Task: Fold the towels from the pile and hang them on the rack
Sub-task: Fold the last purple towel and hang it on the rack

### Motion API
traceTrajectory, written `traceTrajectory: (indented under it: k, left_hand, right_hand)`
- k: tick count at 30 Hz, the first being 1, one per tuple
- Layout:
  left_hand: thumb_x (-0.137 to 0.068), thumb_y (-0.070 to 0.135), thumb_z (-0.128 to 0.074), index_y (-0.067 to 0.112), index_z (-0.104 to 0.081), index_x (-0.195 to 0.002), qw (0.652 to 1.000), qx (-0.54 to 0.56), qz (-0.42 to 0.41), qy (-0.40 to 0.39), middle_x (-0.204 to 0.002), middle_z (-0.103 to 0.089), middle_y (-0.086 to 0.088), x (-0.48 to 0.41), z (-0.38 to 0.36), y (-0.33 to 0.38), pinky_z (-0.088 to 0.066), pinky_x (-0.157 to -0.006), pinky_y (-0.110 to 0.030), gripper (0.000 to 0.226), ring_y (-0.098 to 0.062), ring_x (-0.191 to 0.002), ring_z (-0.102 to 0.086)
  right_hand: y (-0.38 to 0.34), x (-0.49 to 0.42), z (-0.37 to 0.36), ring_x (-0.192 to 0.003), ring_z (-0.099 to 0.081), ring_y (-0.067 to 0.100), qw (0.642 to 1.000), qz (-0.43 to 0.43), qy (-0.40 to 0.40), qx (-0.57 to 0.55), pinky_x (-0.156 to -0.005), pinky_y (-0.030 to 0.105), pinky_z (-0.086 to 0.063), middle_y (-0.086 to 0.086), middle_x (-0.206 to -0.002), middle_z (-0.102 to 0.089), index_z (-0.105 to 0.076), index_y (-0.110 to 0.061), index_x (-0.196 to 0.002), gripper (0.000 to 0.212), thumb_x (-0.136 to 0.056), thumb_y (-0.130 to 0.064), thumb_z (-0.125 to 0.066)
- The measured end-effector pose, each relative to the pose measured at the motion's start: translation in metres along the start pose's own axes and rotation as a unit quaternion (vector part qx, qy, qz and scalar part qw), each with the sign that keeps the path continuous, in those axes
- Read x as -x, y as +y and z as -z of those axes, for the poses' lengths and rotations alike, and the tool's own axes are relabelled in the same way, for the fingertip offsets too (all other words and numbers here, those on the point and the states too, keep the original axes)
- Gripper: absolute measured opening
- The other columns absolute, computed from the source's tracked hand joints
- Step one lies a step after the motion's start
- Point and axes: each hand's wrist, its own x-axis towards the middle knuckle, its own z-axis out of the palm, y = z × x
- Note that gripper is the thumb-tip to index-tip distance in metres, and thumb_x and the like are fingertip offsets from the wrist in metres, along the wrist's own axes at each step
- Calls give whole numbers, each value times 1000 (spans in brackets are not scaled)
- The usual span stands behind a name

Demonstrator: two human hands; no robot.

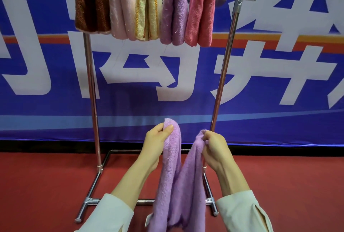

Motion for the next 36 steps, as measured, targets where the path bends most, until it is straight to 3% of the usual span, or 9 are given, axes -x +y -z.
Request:
traceTrajectory:
  k: [6,10,13,15,17,23,28,32,36]
  left_hand:
    - [-92,21,-61,10,-70,-87,992,-116,-40,-5,-79,-63,-3,0,0,-9,-42,-73,-32,15,-13,-75,-51]
    - [-91,27,-62,17,-73,-93,977,-201,-68,-5,-89,-72,-6,0,-2,-12,-47,-77,-33,16,-11,-77,-56]
    - [-92,28,-60,18,-73,-92,976,-205,-72,7,-90,-73,-5,1,-1,-11,-50,-82,-38,16,-13,-79,-59]
    - [-92,30,-60,20,-73,-90,978,-193,-73,20,-88,-73,-3,1,1,-9,-50,-83,-39,17,-15,-81,-61]
    - [-91,29,-62,21,-74,-88,982,-168,-78,42,-86,-74,0,1,3,-7,-51,-83,-38,15,-15,-82,-64]
    - [-86,25,-69,20,-76,-88,983,-150,-86,58,-82,-75,6,4,2,-2,-54,-83,-30,8,-11,-85,-71]
    - [-87,27,-67,24,-77,-90,979,-179,-95,33,-85,-75,10,5,0,-3,-53,-89,-31,11,-5,-87,-69]
    - [-90,34,-63,25,-77,-94,976,-198,-86,15,-87,-75,13,5,-2,-3,-51,-93,-35,17,-5,-91,-68]
    - [-91,33,-60,26,-77,-92,978,-196,-74,-9,-90,-75,13,6,-5,0,-50,-94,-32,19,-4,-94,-67]
  right_hand:
    - [0,11,2,-44,-34,10,993,69,-57,74,-44,21,-29,-4,-54,-49,-60,-11,-98,16,-92,2,-53]
    - [0,19,-4,-47,-39,8,989,80,-97,76,-43,16,-32,2,-63,-50,-67,-5,-90,19,-93,4,-51]
    - [-3,23,-7,-63,-62,11,986,69,-137,63,-62,17,-50,8,-73,-64,-65,-1,-96,19,-91,7,-49]
    - [-4,24,-5,-85,-68,19,980,65,-174,65,-82,25,-55,14,-88,-69,-65,-2,-104,27,-88,11,-47]
    - [-4,25,-4,-94,-70,19,973,80,-197,90,-88,27,-55,10,-94,-73,-66,-5,-107,31,-87,12,-48]
    - [-3,27,-4,-91,-73,20,966,143,-191,95,-77,23,-57,11,-93,-75,-70,-5,-96,12,-92,-2,-60]
    - [-1,24,-1,-96,-66,13,944,203,-153,210,-76,17,-51,6,-104,-69,-74,-22,-87,10,-89,-16,-66]
    - [3,20,0,-88,-64,11,943,194,-159,218,-82,24,-50,12,-95,-71,-69,-6,-89,7,-89,-12,-66]
    - [8,16,-2,-79,-61,16,943,185,-144,236,-77,33,-50,14,-85,-70,-69,-9,-82,9,-85,-18,-72]
